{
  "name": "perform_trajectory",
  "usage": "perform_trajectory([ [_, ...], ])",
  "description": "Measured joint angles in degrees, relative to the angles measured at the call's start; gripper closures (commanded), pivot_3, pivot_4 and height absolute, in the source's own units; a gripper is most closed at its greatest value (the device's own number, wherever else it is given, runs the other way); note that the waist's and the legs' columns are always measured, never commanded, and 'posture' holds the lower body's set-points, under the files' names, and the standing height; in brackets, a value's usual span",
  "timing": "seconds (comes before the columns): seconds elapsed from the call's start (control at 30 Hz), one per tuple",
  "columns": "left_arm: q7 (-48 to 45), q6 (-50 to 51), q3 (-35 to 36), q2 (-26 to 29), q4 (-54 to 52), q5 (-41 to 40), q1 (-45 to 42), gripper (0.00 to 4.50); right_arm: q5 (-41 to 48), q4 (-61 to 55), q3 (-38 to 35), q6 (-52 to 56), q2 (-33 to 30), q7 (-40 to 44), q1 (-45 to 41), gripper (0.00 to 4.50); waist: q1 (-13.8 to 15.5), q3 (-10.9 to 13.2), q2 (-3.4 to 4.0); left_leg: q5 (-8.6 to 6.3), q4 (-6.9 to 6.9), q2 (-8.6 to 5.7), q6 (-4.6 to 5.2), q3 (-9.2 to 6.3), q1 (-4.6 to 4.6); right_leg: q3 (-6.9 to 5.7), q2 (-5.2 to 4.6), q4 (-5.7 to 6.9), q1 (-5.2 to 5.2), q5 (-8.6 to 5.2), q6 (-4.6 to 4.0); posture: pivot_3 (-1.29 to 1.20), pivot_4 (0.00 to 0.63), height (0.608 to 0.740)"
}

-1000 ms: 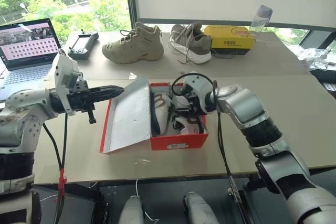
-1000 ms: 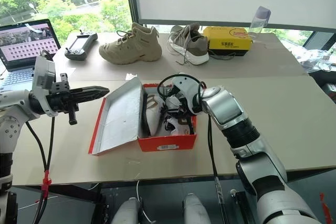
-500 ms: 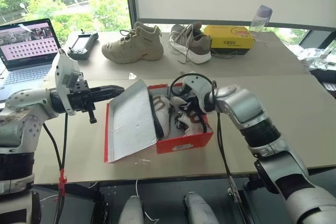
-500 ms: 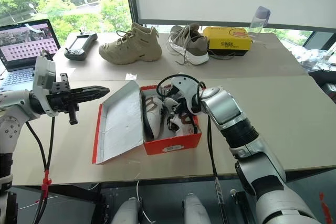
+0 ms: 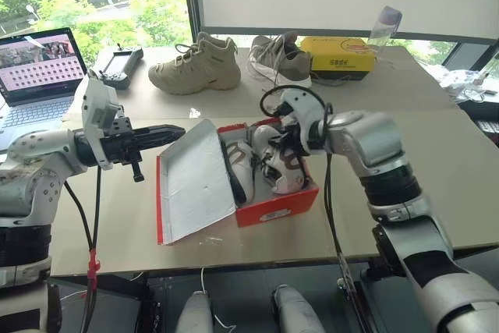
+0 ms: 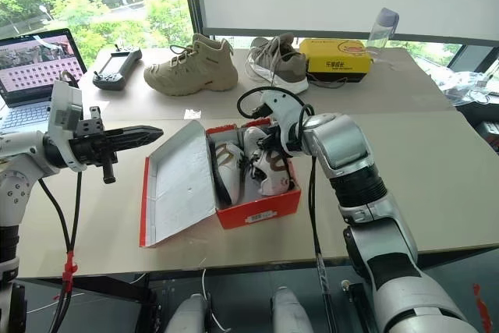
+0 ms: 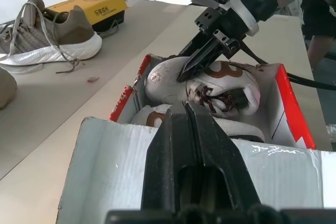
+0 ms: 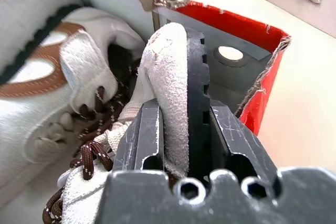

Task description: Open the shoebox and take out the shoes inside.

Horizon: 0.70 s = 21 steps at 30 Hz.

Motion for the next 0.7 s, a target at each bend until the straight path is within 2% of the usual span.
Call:
perform_trajectory([
  [0.1,0.0,0.0,0.0,0.0,0.0,0.0,0.0,4.5,1.3,-0.5,-3.2,2.6,1.2,-1.0,-1.7,3.38,0.0,0.0,0.0,0.0,0.01,0.0,0.0,0.0,0.0,0.0,0.0,0.0,0.0,0.0,0.0,0.0,0.15,0.712],
  [0.3,-0.2,-0.1,-0.4,0.0,0.3,0.7,-0.3,4.5,4.6,-0.7,-15.0,8.4,5.2,-4.1,-6.1,3.38,0.0,0.0,0.01,0.0,-0.01,0.0,0.0,0.0,0.0,-0.01,0.0,0.0,0.01,0.0,0.0,0.0,0.15,0.712],
  [0.7,-0.6,-0.2,-1.1,-0.2,1.4,1.7,-1.6,4.5,8.4,8.2,-29.2,13.8,7.6,-7.2,-1.4,3.38,-0.2,0.0,0.01,0.0,-0.02,0.0,0.0,0.0,0.0,0.0,0.0,0.0,0.01,0.01,-0.01,0.0,0.15,0.712],
])
